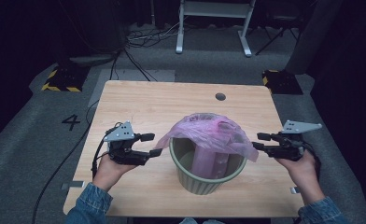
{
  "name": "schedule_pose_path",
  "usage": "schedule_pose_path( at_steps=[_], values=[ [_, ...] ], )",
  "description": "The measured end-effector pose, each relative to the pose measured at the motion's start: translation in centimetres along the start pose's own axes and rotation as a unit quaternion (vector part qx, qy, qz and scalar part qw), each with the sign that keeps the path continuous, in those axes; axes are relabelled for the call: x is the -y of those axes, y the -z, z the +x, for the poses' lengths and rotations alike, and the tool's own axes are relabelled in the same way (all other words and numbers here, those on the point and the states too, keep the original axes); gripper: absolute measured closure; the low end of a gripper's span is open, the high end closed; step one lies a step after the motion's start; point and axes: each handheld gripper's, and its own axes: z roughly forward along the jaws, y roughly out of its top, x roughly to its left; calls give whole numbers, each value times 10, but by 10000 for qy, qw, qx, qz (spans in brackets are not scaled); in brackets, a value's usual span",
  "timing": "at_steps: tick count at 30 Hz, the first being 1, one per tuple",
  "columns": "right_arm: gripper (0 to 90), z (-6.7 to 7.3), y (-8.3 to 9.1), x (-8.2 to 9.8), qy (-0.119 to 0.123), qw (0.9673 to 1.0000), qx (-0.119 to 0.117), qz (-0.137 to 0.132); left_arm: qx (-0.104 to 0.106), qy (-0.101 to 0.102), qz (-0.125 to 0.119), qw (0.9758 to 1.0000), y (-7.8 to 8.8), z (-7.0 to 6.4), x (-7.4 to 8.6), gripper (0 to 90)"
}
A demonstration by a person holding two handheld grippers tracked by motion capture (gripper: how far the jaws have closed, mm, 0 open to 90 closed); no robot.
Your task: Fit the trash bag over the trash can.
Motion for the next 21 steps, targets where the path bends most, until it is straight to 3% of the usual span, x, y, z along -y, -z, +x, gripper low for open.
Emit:
schedule_pose_path(
  at_steps=[6, 10, 13, 15, 16, 18, 20, 21],
  values=[
    [431, 17, 37, -6, 126, 9995, -156, -260, -127, -378, -7, 9992, -1, -12, -14, 343],
    [356, 33, 44, -4, 259, 9976, -527, -362, -252, -524, 60, 9983, -7, -17, -18, 403],
    [326, 44, 36, -4, 402, 9954, -793, -363, -356, -511, 174, 9979, -12, -15, -20, 590],
    [338, 51, 28, -7, 604, 9942, -842, -304, -329, -588, 188, 9975, -14, -15, -21, 730],
    [401, 54, 26, -8, 684, 9938, -817, -316, -314, -668, 196, 9971, -15, -16, -22, 786],
    [636, 58, 24, -12, 898, 9918, -871, -256, -195, -761, 131, 9968, -15, -19, -23, 877],
    [828, 62, 24, -14, 986, 9911, -876, -177, -92, -844, 67, 9964, -13, -23, -23, 897],
    [880, 63, 24, -14, 1014, 9908, -886, -131, -15, -892, 49, 9960, -11, -26, -22, 898]
  ],
)
